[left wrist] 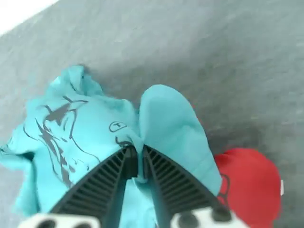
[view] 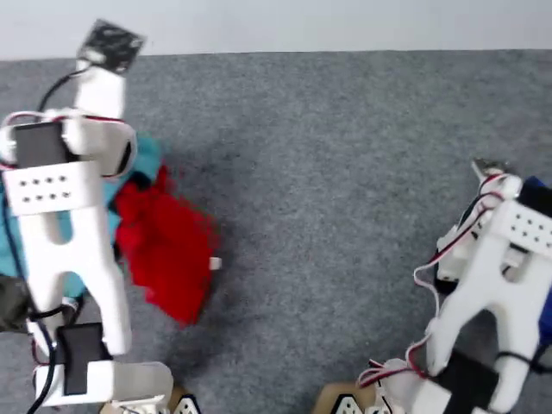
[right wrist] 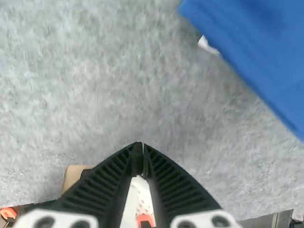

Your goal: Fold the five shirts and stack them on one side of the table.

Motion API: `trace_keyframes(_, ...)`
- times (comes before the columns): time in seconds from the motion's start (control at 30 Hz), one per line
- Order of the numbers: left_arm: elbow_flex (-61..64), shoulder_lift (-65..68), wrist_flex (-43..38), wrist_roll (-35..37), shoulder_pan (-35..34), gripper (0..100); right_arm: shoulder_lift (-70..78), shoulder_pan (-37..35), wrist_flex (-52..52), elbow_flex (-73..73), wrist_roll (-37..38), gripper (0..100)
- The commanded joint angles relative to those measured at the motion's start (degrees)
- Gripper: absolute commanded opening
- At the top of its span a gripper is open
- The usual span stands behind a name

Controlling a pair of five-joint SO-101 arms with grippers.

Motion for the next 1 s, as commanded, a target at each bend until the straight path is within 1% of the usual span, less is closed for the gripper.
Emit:
trace_keyframes(0.0, -2.3, -3.2, -1.6, 3.1, 4.0, 0, -7.2, -0.4, 2.1, 3.3, 0.0, 0.9)
trace_keyframes(0.07, -2.3, -3.3, -2.9, 4.0, 2.8, 0, -10.0, -0.4, 2.1, 5.5, 2.3, 0.9)
trace_keyframes(0.17, -3.5, -3.5, -4.3, 4.1, -2.5, 0, -13.4, -0.4, 2.0, 8.4, 5.5, 0.9)
trace_keyframes(0.27, -6.1, -2.9, -4.4, 3.9, -10.7, 0, -16.0, -0.4, 2.0, 10.5, 7.3, 0.9)
trace_keyframes(0.4, -4.3, -2.1, -7.4, 3.8, -24.1, 2, -16.8, -0.4, 1.9, 11.3, 7.8, 0.9)
trace_keyframes(0.57, -3.2, 2.4, -10.6, 3.8, -40.0, 18, -16.8, -0.7, 1.1, 11.3, 7.8, 0.9)
trace_keyframes(0.63, -3.2, 3.7, -11.8, 3.8, -43.9, 20, -16.8, -0.7, 1.1, 11.3, 7.9, 0.9)
trace_keyframes(0.73, -3.2, 4.1, -11.0, 2.4, -45.3, 20, -16.8, -0.7, 1.1, 11.3, 7.9, 0.9)
trace_keyframes(0.8, -3.2, 3.5, -8.2, 0.5, -43.7, 20, -16.8, -0.7, 1.1, 11.3, 7.9, 0.9)
trace_keyframes(0.9, -3.2, 1.5, -1.4, -1.1, -38.0, 20, -16.8, -0.7, 1.1, 11.3, 7.9, 0.9)
trace_keyframes(0.97, -2.9, 0.8, 4.8, -2.3, -32.2, 20, -16.8, -0.7, 1.1, 11.3, 7.9, 0.9)
